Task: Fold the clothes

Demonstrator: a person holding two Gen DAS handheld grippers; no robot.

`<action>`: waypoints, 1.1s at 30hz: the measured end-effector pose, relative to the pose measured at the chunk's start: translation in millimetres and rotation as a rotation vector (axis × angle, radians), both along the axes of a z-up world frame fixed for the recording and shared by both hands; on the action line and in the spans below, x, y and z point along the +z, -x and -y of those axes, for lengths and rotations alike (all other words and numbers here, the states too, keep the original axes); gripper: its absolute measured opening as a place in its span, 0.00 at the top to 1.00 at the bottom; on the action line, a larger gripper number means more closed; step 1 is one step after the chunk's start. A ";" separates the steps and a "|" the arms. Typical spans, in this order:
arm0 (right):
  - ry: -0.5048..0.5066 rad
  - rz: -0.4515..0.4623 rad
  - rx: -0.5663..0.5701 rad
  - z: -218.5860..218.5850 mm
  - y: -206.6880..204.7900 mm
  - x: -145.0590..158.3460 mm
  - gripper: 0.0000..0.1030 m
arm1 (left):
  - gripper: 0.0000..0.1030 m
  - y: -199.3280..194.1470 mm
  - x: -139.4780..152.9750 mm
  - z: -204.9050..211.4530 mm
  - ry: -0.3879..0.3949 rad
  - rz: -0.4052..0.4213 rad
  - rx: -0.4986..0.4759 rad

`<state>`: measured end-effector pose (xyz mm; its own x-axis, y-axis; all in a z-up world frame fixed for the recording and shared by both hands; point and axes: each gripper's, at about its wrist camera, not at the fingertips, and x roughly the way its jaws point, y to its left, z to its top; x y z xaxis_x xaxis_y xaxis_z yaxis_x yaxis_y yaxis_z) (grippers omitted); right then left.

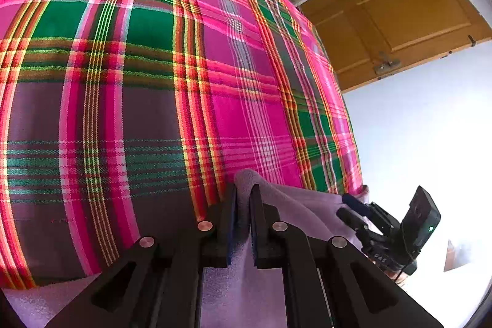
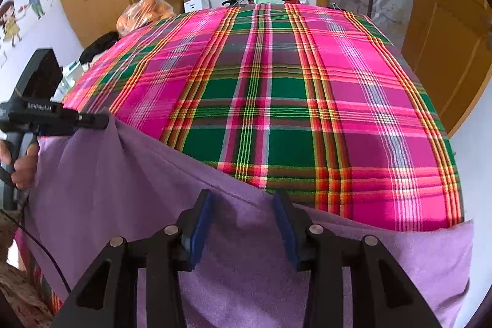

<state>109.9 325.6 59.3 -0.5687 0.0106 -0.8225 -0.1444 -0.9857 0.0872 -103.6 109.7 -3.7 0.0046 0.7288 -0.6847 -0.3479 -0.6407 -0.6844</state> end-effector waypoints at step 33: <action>-0.013 -0.012 -0.441 -109.5 -82.8 -6.6 0.62 | 0.91 -3.0 -0.1 5.0 -0.020 0.021 0.027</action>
<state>192.7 435.2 52.6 -0.5174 0.2647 -0.8138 -0.5503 -0.8311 0.0796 -100.6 104.6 -3.8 -0.0013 0.7421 -0.6702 -0.3158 -0.6362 -0.7039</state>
